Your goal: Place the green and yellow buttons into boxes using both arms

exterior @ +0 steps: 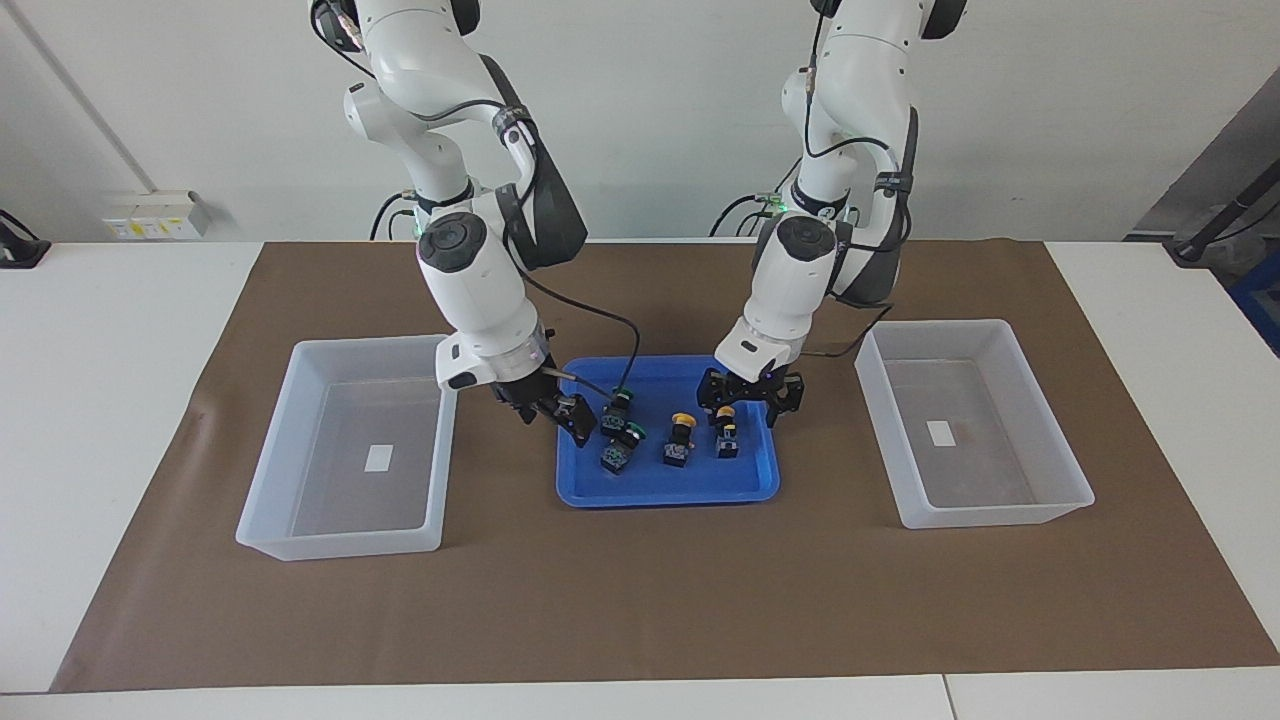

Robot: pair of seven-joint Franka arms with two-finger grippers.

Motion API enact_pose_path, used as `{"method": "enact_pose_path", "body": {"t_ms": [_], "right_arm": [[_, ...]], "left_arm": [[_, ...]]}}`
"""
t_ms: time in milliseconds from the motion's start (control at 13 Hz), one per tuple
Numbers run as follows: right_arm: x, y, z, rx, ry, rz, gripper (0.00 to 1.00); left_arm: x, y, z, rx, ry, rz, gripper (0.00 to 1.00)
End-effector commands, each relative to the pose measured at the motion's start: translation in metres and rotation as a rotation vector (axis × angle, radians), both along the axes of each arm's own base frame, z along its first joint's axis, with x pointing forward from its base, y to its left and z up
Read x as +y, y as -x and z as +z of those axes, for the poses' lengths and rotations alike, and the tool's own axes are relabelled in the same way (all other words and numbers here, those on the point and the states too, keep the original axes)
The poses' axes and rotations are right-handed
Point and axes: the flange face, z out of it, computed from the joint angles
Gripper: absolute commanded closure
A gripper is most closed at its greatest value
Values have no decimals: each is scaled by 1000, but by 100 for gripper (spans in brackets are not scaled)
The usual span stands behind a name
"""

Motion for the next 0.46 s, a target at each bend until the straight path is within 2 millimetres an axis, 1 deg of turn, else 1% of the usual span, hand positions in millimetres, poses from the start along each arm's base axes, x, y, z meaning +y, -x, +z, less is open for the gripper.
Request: {"method": "enact_pose_path", "body": {"t_ms": [0, 77, 154, 231, 308, 385], "right_arm": [[24, -13, -25, -2, -31, -46, 0], [27, -12, -32, 3, -32, -42, 0], [32, -11, -35, 9, -36, -37, 0], [36, -8, -39, 17, -36, -29, 0], [38, -6, -41, 30, -41, -26, 0], [42, -4, -43, 42, -63, -34, 0]], "left_arm": [[-3, -5, 0, -22, 7, 18, 0], [-6, -4, -5, -13, 4, 18, 9], [-9, -3, -9, -13, 4, 12, 21], [-9, -4, -11, -17, 7, 13, 29], [-13, -2, -13, -23, 11, 9, 40], [-14, -2, -14, -25, 16, 22, 57]]}}
